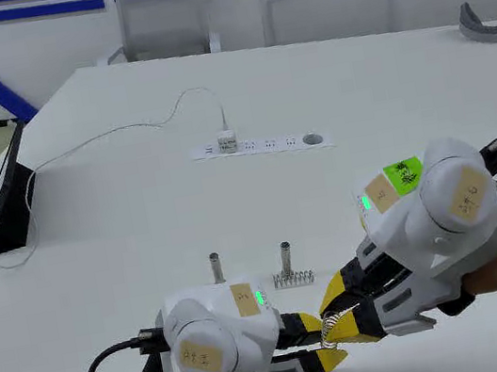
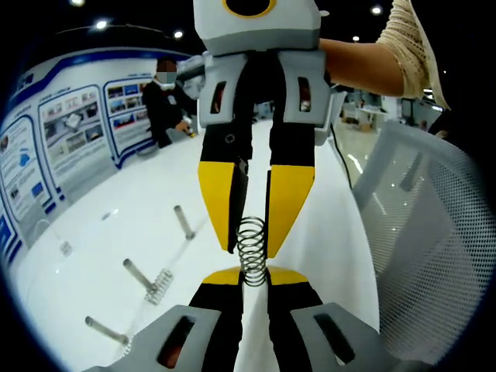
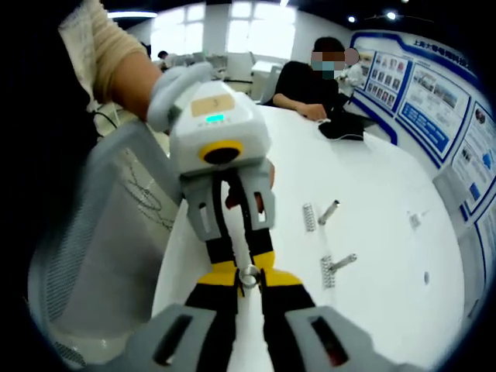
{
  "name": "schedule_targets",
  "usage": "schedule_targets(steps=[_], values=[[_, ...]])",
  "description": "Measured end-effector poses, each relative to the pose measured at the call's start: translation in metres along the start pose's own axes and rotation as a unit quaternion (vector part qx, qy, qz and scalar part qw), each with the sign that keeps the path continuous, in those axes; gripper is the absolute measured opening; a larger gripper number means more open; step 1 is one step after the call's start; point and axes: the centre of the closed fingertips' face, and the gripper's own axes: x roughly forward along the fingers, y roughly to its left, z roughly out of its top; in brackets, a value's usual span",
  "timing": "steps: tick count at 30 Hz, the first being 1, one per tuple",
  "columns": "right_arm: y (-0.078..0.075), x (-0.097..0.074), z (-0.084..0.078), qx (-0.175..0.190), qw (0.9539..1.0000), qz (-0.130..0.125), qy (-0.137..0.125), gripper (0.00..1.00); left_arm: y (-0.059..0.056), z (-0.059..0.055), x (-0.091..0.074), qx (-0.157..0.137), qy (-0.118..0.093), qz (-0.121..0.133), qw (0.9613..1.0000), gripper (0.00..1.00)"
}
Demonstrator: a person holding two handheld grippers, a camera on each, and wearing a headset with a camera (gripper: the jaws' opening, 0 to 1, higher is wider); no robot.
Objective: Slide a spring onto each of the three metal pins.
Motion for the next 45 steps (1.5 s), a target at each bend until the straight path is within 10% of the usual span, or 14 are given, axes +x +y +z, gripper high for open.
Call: schedule_targets(steps=[45], values=[[-0.034, -0.023, -0.015, 0.038, 0.9985, -0.039, 0.003, 0.12, 0.051, -0.031, -0.066, -0.087, -0.012, 0.117, 0.9893, 0.47]])
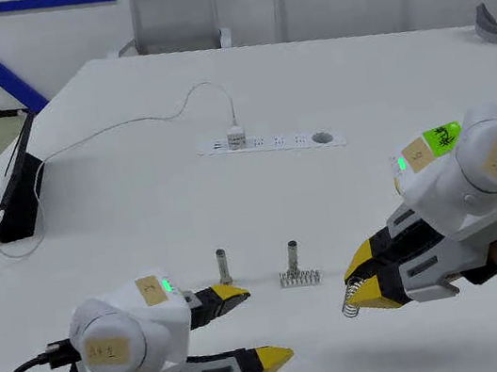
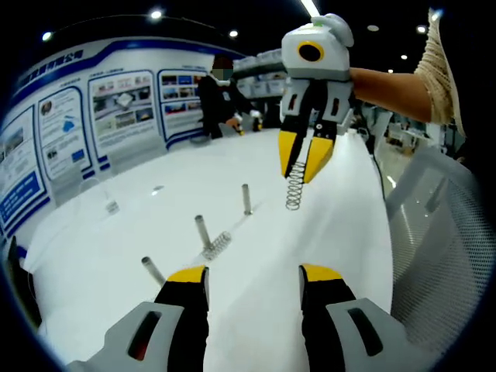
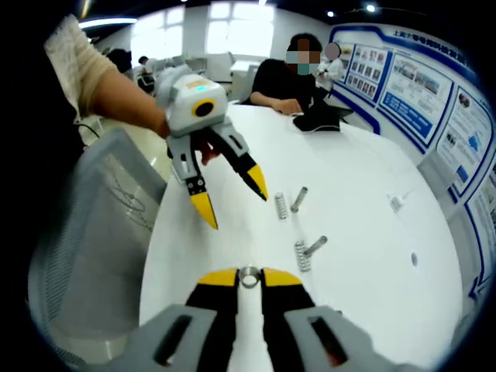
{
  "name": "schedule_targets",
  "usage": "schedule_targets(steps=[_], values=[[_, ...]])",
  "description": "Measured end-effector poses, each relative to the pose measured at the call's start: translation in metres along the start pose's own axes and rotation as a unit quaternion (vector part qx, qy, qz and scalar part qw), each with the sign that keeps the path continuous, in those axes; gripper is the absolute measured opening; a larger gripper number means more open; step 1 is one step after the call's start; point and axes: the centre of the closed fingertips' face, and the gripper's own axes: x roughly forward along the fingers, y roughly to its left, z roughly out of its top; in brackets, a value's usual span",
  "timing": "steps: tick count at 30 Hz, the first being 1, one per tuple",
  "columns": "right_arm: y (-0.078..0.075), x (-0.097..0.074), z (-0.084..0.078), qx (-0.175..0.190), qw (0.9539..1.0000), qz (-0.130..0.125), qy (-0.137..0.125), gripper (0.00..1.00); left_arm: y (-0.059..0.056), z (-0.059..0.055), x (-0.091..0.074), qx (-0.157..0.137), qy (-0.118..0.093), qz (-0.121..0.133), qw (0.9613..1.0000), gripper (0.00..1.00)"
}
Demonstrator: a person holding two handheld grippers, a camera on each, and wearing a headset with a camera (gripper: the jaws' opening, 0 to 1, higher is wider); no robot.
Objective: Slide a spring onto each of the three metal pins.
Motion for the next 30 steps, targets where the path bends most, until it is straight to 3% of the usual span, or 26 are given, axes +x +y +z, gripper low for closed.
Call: schedule_targets(steps=[9, 18, 30], values=[[-0.012, -0.008, -0.003, 0.011, 0.9998, -0.015, -0.001, 0.12, 0.015, -0.009, -0.013, -0.019, 0.000, 0.029, 0.9994, 0.49], [-0.034, -0.023, -0.008, 0.025, 0.9988, -0.042, 0.000, 0.12, 0.028, -0.017, -0.026, -0.037, 0.000, 0.052, 0.9980, 0.51], [-0.074, -0.038, -0.020, 0.061, 0.9939, -0.091, 0.010, 0.12, 0.033, -0.022, -0.033, -0.048, 0.000, 0.064, 0.9968, 0.52]])
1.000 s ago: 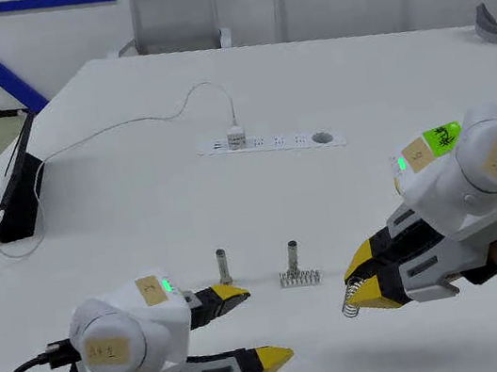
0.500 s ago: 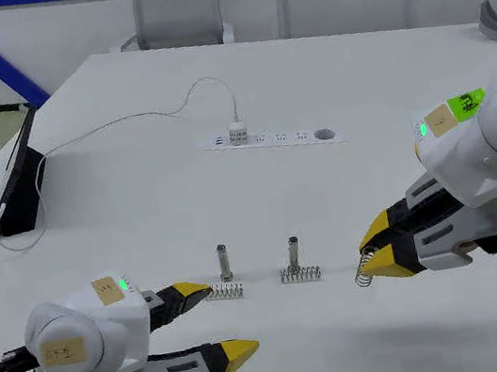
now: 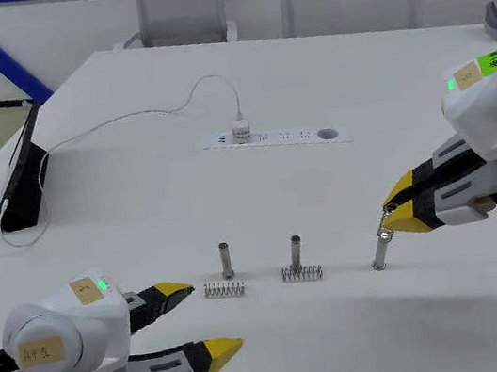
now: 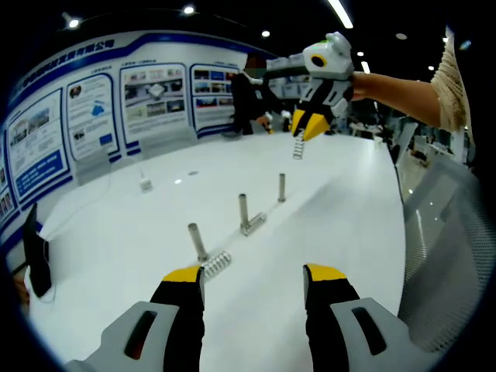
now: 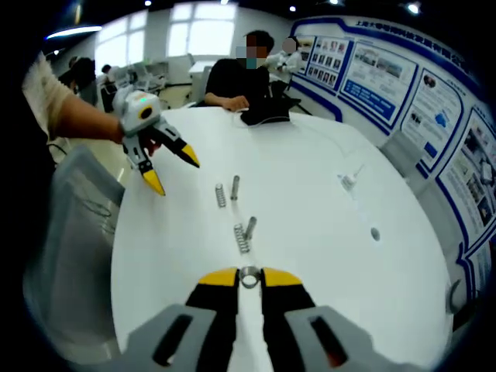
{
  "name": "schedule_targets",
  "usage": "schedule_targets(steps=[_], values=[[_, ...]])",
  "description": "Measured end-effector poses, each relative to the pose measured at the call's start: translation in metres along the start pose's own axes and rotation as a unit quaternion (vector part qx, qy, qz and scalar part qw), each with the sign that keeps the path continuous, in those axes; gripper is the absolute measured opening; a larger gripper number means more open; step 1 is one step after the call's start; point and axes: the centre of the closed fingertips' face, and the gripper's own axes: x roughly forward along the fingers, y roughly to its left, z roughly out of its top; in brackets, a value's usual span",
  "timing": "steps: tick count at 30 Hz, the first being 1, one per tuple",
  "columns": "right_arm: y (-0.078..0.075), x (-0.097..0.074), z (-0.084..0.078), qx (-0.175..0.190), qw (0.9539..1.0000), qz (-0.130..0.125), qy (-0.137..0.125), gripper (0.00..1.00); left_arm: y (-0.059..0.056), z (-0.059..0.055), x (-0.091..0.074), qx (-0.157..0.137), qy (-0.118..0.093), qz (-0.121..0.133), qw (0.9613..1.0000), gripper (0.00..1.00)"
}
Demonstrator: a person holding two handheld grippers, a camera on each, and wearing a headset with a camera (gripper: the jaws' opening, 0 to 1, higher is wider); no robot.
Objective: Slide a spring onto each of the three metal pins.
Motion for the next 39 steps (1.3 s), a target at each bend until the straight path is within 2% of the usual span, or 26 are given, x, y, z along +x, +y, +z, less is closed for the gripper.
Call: schedule_targets(steps=[5, 15, 28, 39], values=[[-0.014, 0.004, -0.007, 0.017, 0.9997, -0.017, 0.008, 0.12, 0.002, -0.001, -0.002, -0.002, 0.000, 0.003, 1.0000, 0.52], [-0.027, 0.016, -0.018, 0.044, 0.9986, -0.022, 0.016, 0.12, 0.004, -0.002, -0.007, -0.006, 0.001, 0.010, 0.9999, 0.52], [-0.032, 0.027, -0.030, 0.065, 0.9975, -0.019, 0.021, 0.12, 0.005, -0.004, -0.010, -0.011, 0.004, 0.017, 0.9998, 0.51], [-0.030, 0.033, -0.035, 0.070, 0.9971, -0.014, 0.027, 0.12, 0.004, -0.006, -0.010, -0.013, 0.006, 0.019, 0.9997, 0.50]])
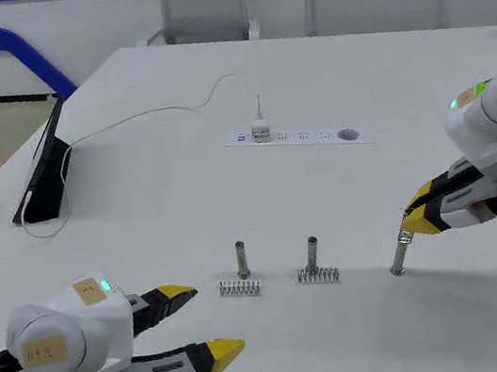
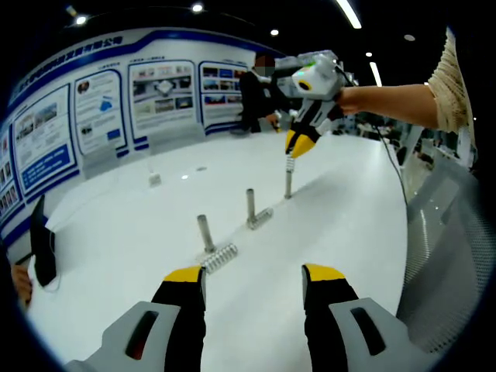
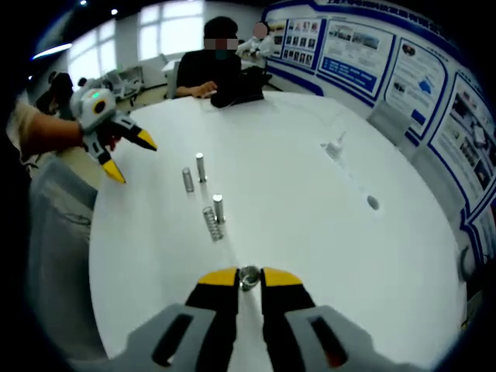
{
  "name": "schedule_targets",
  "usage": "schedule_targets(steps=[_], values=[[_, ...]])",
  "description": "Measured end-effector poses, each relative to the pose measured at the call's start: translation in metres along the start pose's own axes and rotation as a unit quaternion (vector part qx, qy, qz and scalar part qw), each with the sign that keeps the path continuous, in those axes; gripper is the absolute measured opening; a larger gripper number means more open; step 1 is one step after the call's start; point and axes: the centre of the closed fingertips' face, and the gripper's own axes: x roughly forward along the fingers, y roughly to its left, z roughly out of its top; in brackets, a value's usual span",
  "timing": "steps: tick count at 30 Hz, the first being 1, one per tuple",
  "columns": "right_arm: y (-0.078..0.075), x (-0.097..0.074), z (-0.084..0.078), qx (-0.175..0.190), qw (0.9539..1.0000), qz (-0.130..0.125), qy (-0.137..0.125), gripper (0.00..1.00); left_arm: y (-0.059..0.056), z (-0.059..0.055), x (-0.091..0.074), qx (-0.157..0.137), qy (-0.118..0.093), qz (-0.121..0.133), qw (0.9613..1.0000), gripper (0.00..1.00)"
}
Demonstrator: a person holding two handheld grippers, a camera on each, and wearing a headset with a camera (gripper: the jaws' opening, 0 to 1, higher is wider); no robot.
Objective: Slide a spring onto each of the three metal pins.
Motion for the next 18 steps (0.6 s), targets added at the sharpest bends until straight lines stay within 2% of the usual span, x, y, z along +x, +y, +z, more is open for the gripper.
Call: schedule_targets(steps=[18], values=[[-0.001, 0.013, -0.011, 0.018, 0.9998, 0.001, 0.005, 0.12, -0.001, -0.002, 0.001, -0.002, 0.001, -0.003, 1.0000, 0.49]])
